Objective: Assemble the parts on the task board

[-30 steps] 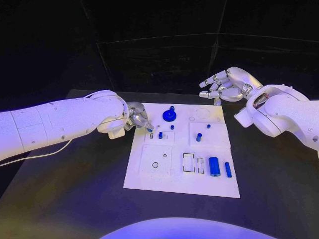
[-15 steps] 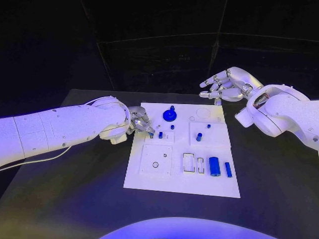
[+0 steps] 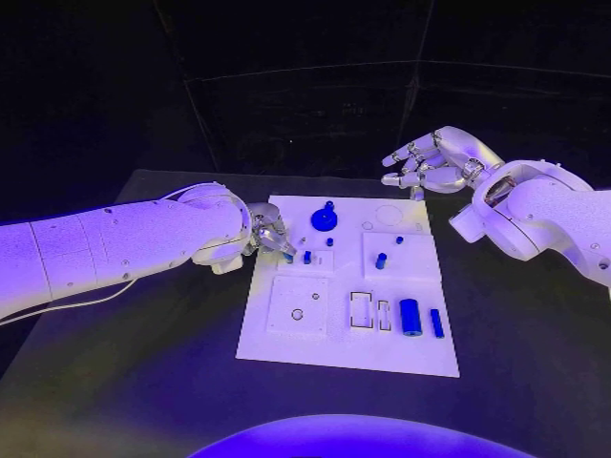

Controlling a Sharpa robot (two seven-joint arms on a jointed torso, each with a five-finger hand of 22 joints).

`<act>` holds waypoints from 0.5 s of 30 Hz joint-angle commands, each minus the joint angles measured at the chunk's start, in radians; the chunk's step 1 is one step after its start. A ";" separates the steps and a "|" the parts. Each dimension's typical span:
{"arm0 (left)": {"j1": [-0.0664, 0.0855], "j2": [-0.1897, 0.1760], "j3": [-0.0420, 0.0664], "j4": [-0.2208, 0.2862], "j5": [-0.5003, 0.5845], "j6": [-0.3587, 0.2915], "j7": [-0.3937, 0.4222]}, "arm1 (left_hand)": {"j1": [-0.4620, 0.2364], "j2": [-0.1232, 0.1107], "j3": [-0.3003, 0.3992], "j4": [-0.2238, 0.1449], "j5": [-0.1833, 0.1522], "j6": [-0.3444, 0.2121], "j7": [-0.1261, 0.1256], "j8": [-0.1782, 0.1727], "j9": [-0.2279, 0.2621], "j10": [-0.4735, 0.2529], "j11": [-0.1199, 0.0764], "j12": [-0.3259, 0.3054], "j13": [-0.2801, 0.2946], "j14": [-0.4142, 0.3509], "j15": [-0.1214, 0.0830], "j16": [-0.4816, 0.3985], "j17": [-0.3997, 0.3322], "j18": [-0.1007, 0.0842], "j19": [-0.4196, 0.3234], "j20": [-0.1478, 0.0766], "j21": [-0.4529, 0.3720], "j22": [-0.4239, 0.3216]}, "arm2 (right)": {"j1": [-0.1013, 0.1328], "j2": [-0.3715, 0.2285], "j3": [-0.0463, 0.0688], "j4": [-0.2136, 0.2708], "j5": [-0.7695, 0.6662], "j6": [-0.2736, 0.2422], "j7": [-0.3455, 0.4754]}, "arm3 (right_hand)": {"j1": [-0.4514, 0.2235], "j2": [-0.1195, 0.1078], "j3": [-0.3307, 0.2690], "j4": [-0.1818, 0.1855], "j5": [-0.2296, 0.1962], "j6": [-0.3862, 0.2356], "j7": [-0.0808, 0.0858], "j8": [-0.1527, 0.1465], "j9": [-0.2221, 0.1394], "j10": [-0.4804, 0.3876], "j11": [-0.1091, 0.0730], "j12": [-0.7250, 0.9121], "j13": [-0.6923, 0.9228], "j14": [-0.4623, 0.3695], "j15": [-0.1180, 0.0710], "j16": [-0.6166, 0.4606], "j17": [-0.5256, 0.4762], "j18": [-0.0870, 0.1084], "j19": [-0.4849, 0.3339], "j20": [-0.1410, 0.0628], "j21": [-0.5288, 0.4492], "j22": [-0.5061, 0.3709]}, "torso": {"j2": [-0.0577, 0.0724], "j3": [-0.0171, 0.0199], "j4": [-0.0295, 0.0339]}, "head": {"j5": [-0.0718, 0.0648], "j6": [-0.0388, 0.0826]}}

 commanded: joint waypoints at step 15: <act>-0.004 -0.001 -0.002 0.007 -0.037 0.053 -0.022 | 0.002 0.006 0.060 -0.072 0.004 0.008 -0.006 0.014 0.005 0.010 -0.003 0.006 0.001 0.104 -0.011 0.003 0.263 0.004 0.005 -0.004 0.005 0.003 | 0.002 -0.001 0.001 0.002 0.002 0.005 0.004 | 0.001 0.011 -0.005 0.000 0.004 -0.004 0.006 -0.005 0.000 -0.003 0.004 0.006 -0.001 0.006 0.003 -0.005 0.001 0.013 0.007 0.002 -0.006 -0.002 | 0.000 -0.0006 0.0000 | 0.001 -0.003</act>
